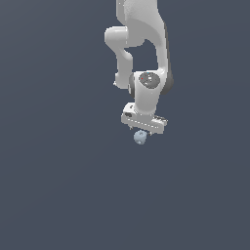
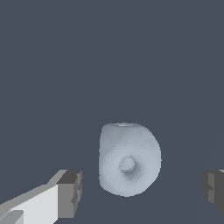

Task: Pick up the object and move it to a goal position.

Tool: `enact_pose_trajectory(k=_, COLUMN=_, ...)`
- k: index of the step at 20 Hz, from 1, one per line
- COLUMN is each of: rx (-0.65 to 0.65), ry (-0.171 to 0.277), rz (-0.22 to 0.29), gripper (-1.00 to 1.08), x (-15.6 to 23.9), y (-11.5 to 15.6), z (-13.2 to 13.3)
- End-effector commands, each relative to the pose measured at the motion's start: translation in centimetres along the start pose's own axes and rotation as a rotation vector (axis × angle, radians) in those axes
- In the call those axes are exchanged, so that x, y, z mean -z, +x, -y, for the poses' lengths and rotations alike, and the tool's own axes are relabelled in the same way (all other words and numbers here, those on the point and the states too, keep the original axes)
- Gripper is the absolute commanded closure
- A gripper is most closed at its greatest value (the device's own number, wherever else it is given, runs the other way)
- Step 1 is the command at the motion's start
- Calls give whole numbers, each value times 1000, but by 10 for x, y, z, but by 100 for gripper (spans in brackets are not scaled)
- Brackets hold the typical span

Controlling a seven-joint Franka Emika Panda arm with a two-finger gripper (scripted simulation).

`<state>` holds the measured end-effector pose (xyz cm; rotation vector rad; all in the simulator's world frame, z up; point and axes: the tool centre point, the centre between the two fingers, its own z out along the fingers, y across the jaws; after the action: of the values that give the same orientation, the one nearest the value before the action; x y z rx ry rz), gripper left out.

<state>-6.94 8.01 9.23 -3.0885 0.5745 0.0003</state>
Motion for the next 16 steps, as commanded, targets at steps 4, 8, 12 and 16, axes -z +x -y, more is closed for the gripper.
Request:
enact_pose_trajectory(k=4, rx=-1, ry=0, rz=0, gripper=-92, x=-12, y=-1, z=0)
enact_pose_trajectory(k=8, rx=-2, ry=0, rz=0, gripper=-92, x=-31, y=-1, z=-1)
enact_pose_trajectory(k=12, rx=-4, ry=0, rz=0, gripper=-92, x=-46, y=-1, z=-1)
enact_pose_trajectory(k=16, rx=-4, ry=0, rz=0, gripper=-92, x=-50, y=-1, z=0)
